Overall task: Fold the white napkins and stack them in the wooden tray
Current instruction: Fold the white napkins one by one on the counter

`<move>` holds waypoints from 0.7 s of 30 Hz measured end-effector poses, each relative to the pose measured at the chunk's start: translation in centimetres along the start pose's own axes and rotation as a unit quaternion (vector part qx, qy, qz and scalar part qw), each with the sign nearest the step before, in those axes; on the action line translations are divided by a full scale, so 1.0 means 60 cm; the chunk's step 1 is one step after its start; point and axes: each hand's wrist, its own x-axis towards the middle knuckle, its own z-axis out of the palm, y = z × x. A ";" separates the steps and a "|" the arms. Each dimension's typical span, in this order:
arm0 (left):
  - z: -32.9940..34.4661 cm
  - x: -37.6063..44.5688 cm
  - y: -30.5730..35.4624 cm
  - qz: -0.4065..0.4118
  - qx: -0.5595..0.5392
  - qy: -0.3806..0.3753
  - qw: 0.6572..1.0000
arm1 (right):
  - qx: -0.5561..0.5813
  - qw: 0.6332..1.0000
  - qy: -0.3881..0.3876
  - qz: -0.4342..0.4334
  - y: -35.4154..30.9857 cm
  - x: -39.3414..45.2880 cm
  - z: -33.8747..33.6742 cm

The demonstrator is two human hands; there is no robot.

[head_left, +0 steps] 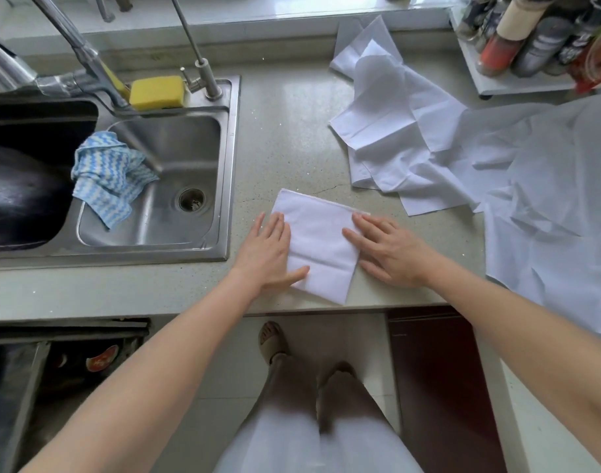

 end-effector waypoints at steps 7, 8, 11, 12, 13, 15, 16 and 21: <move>-0.026 0.008 0.041 -0.031 -0.129 -0.005 0.991 | -0.073 0.988 0.066 -0.118 -0.067 -0.029 -0.033; -0.023 0.006 0.031 0.007 -0.126 -0.006 0.992 | -0.071 0.986 0.066 -0.138 -0.076 -0.034 -0.030; -0.018 0.004 0.007 0.085 -0.101 -0.016 0.991 | -0.055 0.980 0.065 -0.177 -0.090 -0.036 -0.031; -0.018 0.005 0.005 0.100 -0.098 -0.024 0.990 | -0.051 0.982 0.058 -0.175 -0.088 -0.034 -0.031; -0.018 0.006 0.002 0.111 -0.091 -0.032 0.989 | -0.048 0.984 0.038 -0.166 -0.084 -0.032 -0.030; -0.022 0.007 -0.003 0.126 -0.070 -0.048 0.988 | -0.051 0.987 -0.020 -0.148 -0.078 -0.028 -0.025; -0.024 0.006 -0.004 0.128 -0.063 -0.053 0.988 | -0.044 0.989 -0.043 -0.134 -0.080 -0.026 -0.021; 0.000 -0.042 0.004 0.122 -0.122 -0.038 0.984 | 0.023 0.996 0.008 -0.091 -0.118 -0.033 -0.020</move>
